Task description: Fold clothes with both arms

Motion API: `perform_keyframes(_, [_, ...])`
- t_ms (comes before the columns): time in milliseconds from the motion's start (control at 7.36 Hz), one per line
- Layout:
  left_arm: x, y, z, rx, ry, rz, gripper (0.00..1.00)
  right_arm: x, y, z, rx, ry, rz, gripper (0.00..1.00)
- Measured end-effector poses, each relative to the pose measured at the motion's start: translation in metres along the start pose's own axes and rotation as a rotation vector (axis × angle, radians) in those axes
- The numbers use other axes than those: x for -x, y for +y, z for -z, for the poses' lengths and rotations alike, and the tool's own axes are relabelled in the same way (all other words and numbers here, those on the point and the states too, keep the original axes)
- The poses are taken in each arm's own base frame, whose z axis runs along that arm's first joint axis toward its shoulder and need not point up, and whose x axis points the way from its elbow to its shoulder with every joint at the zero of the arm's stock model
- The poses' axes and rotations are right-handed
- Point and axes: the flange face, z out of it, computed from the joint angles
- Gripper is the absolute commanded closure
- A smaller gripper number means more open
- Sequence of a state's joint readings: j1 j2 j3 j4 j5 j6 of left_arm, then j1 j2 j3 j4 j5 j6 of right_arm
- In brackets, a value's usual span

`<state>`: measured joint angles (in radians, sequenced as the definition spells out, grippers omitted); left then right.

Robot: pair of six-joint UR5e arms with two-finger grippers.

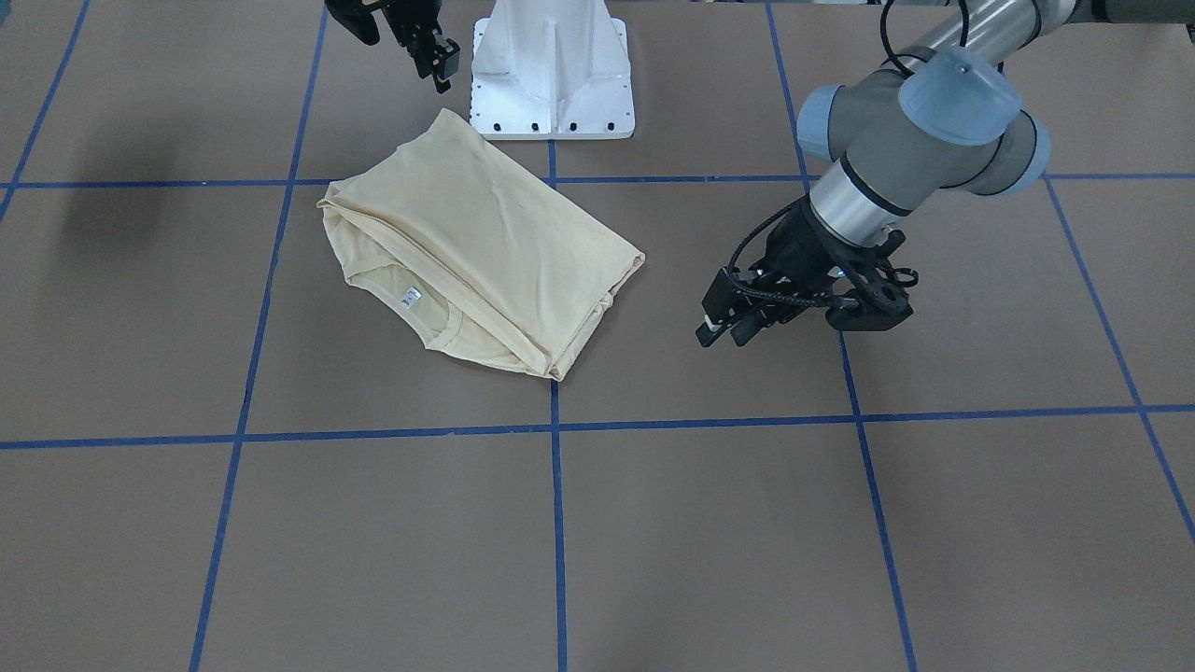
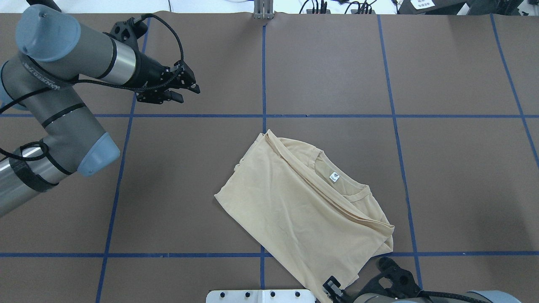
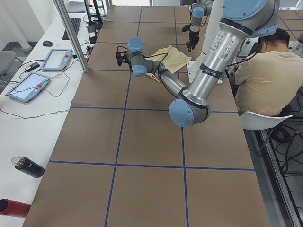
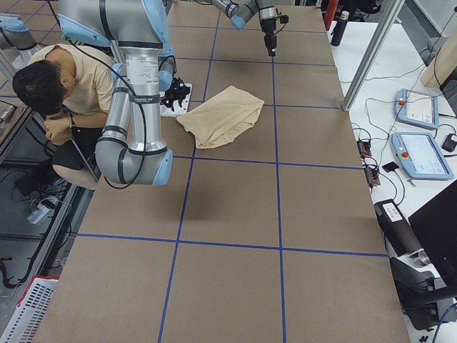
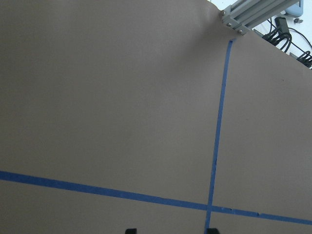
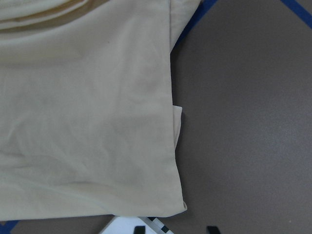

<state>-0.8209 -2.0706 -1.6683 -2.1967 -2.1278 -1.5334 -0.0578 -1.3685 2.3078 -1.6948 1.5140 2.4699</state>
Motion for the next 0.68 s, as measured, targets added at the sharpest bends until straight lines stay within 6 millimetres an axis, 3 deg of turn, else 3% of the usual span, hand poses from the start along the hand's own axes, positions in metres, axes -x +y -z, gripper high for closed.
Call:
perform_keyframes(272, [0.013,0.054,-0.012,0.059,-0.007,0.052,0.42,0.041,-0.048,0.030,-0.025,-0.081,-0.085,0.00])
perform_keyframes(679, [0.036,0.171,-0.070,0.067,-0.086,0.120,0.42,0.117,-0.162,0.073,-0.065,-0.137,-0.031,0.00])
